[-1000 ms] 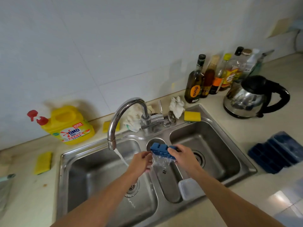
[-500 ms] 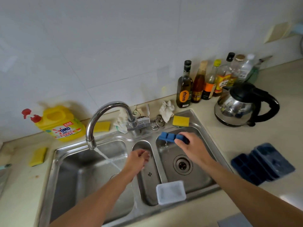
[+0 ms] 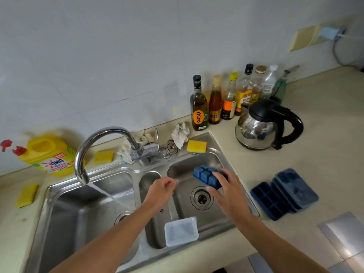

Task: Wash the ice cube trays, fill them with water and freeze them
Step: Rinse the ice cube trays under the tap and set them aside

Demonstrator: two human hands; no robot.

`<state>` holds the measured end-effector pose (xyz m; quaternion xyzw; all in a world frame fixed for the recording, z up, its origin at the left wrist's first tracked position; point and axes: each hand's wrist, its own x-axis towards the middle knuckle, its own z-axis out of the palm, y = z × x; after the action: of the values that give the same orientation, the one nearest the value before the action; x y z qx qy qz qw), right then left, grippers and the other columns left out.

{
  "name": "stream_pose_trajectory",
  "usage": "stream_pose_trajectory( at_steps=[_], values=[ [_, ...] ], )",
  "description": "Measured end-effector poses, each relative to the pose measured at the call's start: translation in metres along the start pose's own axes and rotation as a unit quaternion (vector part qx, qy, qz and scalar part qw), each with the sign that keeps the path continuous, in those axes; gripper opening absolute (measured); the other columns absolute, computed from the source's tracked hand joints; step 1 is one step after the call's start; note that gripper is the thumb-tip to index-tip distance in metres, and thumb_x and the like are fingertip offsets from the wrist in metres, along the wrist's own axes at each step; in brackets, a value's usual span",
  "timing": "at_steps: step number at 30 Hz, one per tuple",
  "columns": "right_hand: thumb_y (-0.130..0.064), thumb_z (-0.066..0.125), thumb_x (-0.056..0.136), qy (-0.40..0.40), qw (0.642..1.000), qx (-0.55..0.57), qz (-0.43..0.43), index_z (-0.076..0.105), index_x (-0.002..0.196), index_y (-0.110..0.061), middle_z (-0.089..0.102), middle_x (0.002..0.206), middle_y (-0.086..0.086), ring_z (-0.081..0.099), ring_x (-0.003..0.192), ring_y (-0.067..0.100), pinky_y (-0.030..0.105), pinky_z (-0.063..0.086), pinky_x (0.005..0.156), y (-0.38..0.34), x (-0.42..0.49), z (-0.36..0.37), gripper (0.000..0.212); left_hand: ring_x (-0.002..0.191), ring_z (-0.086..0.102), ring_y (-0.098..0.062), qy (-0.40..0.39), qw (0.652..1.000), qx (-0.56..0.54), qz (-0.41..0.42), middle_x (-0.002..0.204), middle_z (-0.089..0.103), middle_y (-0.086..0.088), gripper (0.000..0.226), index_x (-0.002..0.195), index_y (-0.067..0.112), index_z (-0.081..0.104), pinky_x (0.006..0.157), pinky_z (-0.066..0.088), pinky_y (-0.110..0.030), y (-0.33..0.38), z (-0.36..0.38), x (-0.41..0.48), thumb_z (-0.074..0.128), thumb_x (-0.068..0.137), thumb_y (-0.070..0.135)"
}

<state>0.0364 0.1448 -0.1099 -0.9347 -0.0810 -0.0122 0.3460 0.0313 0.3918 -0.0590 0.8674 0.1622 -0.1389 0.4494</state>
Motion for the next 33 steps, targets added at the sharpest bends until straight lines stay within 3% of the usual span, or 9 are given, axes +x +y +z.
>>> stream_pose_trajectory(
  at_steps=[3, 8, 10, 16, 20, 23, 26, 29, 33],
  values=[
    [-0.047, 0.066, 0.094, 0.075, 0.995, -0.030, -0.063, 0.057, 0.139, -0.020, 0.044, 0.146, 0.002, 0.041, 0.133, 0.016, 0.029, 0.044, 0.102, -0.006, 0.008, -0.001, 0.053, 0.085, 0.073, -0.017, -0.018, 0.999, 0.033, 0.008, 0.088, 0.076, 0.001, 0.014, 0.095, 0.026, 0.070, 0.083, 0.057, -0.038, 0.008, 0.011, 0.004, 0.058, 0.099, 0.030],
    [-0.052, 0.050, 0.102, -0.195, 0.966, -0.167, 0.036, 0.041, 0.149, -0.027, 0.033, 0.154, 0.001, 0.033, 0.140, 0.018, 0.033, 0.037, 0.115, 0.023, -0.018, 0.016, 0.054, 0.083, 0.065, 0.003, -0.035, 0.994, 0.084, 0.061, 0.088, 0.072, 0.014, 0.012, 0.095, 0.029, 0.069, 0.070, 0.043, -0.005, 0.008, 0.022, 0.015, 0.057, 0.099, 0.027],
    [-0.053, 0.049, 0.101, -0.199, 0.967, -0.144, 0.061, 0.041, 0.149, -0.029, 0.032, 0.154, -0.001, 0.032, 0.141, 0.017, 0.035, 0.039, 0.116, 0.029, -0.029, 0.020, 0.054, 0.085, 0.062, 0.009, -0.049, 0.991, 0.103, 0.070, 0.093, 0.070, 0.017, 0.011, 0.103, 0.029, 0.069, 0.065, 0.040, 0.001, 0.003, 0.024, 0.019, 0.059, 0.100, 0.028],
    [-0.059, 0.047, 0.098, -0.037, 0.992, -0.121, 0.003, 0.050, 0.145, -0.024, 0.039, 0.150, -0.002, 0.040, 0.136, 0.017, 0.034, 0.046, 0.108, 0.015, -0.007, 0.013, 0.059, 0.095, 0.067, -0.010, -0.080, 0.987, 0.109, 0.089, 0.106, 0.071, 0.005, 0.018, 0.116, 0.020, 0.067, 0.065, 0.045, -0.010, 0.008, 0.030, 0.042, 0.056, 0.101, 0.018],
    [-0.057, 0.048, 0.100, -0.177, 0.973, -0.128, 0.079, 0.047, 0.143, -0.026, 0.044, 0.142, -0.001, 0.043, 0.127, 0.015, 0.030, 0.041, 0.106, 0.023, -0.009, 0.009, 0.053, 0.096, 0.068, -0.014, -0.093, 0.982, 0.131, 0.098, 0.112, 0.069, 0.002, 0.027, 0.122, 0.019, 0.064, 0.072, 0.048, -0.014, 0.019, 0.038, 0.052, 0.046, 0.103, 0.014],
    [-0.055, 0.053, 0.098, -0.121, 0.983, -0.041, 0.129, 0.055, 0.132, -0.025, 0.052, 0.127, -0.004, 0.052, 0.110, 0.010, 0.028, 0.046, 0.095, 0.025, -0.007, -0.001, 0.045, 0.103, 0.064, -0.012, -0.111, 0.982, 0.122, 0.089, 0.115, 0.066, 0.005, 0.033, 0.128, 0.019, 0.061, 0.067, 0.043, -0.008, 0.023, 0.045, 0.055, 0.051, 0.099, 0.007],
    [-0.052, 0.057, 0.096, -0.047, 0.976, 0.096, 0.188, 0.063, 0.108, -0.024, 0.064, 0.103, -0.005, 0.060, 0.089, 0.010, 0.033, 0.053, 0.080, 0.018, 0.004, -0.018, 0.030, 0.106, 0.064, -0.014, -0.125, 0.981, 0.119, 0.083, 0.111, 0.066, 0.007, 0.036, 0.127, 0.019, 0.059, 0.083, 0.051, -0.025, 0.031, 0.057, 0.053, 0.055, 0.095, 0.004],
    [-0.049, 0.052, 0.102, -0.042, 0.933, 0.247, 0.259, 0.066, 0.099, -0.017, 0.071, 0.092, 0.010, 0.070, 0.083, 0.027, 0.049, 0.061, 0.078, 0.019, 0.009, -0.040, 0.036, 0.097, 0.066, -0.007, -0.119, 0.987, 0.075, 0.077, 0.102, 0.070, 0.009, 0.029, 0.114, 0.022, 0.061, 0.092, 0.055, -0.033, 0.042, 0.075, 0.052, 0.062, 0.091, 0.004],
    [-0.053, 0.043, 0.105, -0.080, 0.874, 0.369, 0.305, 0.067, 0.104, -0.008, 0.074, 0.085, 0.021, 0.073, 0.070, 0.034, 0.044, 0.061, 0.067, 0.045, -0.002, -0.072, 0.051, 0.091, 0.072, -0.018, -0.099, 0.993, -0.043, 0.053, 0.098, 0.073, -0.001, 0.012, 0.101, 0.019, 0.063, 0.081, 0.062, -0.039, 0.059, 0.108, 0.036, 0.064, 0.093, 0.009]
  ],
)
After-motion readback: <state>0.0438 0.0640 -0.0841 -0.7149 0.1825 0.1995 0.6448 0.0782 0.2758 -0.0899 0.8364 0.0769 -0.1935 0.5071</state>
